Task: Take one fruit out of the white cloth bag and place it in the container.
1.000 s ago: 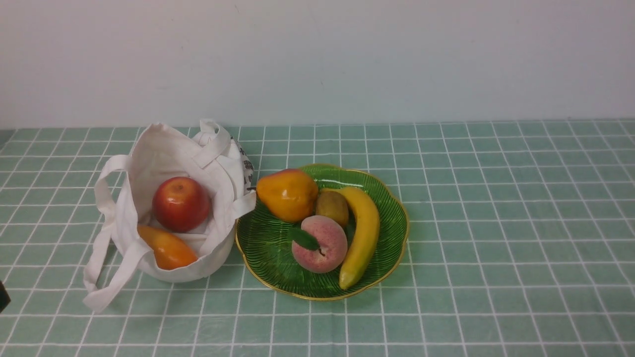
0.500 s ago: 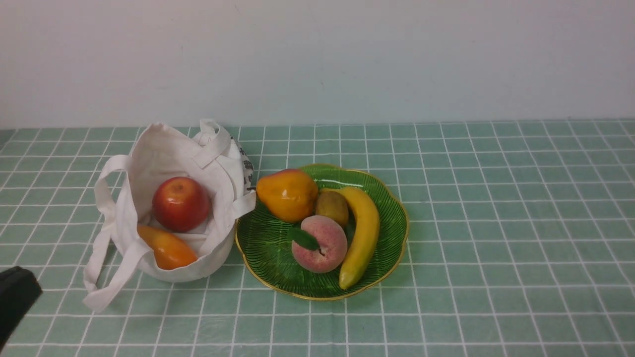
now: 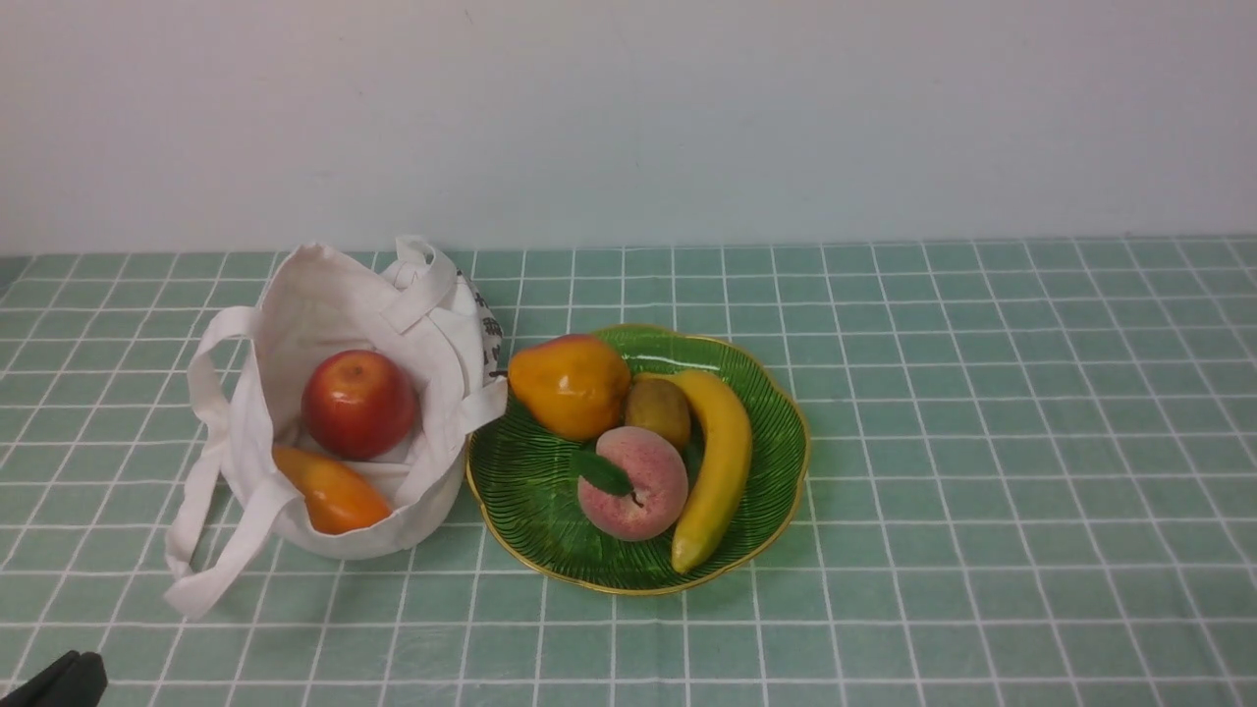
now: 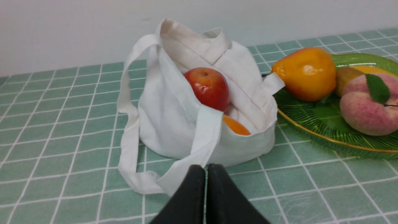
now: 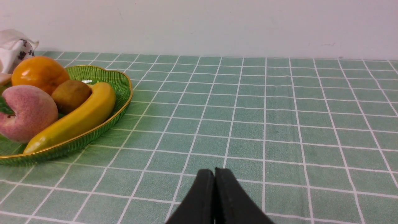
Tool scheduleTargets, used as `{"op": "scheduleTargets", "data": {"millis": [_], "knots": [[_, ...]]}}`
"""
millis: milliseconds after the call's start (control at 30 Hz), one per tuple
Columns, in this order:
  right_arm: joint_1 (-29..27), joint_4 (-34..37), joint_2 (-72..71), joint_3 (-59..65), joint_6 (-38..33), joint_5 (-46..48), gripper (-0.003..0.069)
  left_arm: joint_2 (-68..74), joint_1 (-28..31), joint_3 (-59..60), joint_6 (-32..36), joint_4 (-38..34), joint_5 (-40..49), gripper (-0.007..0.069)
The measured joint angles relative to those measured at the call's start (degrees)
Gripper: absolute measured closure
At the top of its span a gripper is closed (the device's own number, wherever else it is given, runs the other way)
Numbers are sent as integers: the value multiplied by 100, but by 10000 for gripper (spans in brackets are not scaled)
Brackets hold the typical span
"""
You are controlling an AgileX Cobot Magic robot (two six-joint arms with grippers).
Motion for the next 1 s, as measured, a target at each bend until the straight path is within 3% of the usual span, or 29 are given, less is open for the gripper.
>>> {"op": "scheduleTargets", "data": {"millis": [300, 1000], "knots": [[0, 0, 0, 0, 0, 0, 674, -427, 98, 22, -141, -7, 935, 632], [0, 0, 0, 0, 0, 0, 674, -427, 324, 22, -146, -21, 973, 632]]}}
